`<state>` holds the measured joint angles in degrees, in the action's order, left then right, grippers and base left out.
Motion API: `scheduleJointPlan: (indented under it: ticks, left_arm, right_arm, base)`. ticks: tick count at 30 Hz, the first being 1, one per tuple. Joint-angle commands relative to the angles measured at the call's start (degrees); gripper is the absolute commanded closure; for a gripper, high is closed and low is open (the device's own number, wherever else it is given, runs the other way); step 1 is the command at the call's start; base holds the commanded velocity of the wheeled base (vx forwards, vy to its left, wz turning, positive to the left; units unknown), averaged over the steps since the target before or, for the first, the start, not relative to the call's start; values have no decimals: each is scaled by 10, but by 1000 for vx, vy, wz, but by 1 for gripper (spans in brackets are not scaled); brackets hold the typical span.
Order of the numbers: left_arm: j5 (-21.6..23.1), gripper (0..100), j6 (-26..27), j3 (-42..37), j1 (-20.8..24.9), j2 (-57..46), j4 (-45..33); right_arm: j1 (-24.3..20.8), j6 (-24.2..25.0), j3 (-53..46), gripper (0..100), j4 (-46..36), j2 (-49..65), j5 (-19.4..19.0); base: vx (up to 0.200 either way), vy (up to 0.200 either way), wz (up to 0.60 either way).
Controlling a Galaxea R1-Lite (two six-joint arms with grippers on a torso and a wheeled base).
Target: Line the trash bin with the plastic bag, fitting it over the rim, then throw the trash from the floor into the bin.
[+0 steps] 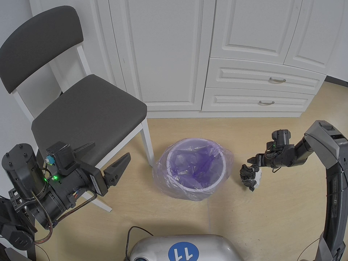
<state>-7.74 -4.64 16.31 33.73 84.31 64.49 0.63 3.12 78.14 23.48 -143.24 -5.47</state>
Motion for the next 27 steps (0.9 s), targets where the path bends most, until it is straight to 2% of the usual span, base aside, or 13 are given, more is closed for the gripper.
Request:
scheduleJointPlan:
  ticks: [1, 8, 12, 19, 27]
  left_arm:
    - [0, 0, 1, -6, -2, 16, 9]
    - [1, 0, 4, -1, -15, 16, 11]
    - [1, 0, 5, -1, -16, 16, 11]
    - [3, 0, 4, 1, -28, 18, 11]
    - [3, 0, 3, 2, -31, 19, 11]
  right_arm:
    - [4, 7, 127, 0, -66, -114, -1]
    - [2, 43, 244, 0, -138, -167, 0]
    - [2, 47, 257, 0, -155, -177, 0]
    - [3, 47, 295, 0, -157, -216, 27]
    - [4, 47, 315, 0, -162, -230, 27]
  base:
    - [0, 0, 0]
    - [0, 0, 0]
    - [0, 0, 0]
    - [0, 0, 0]
    - [0, 0, 0]
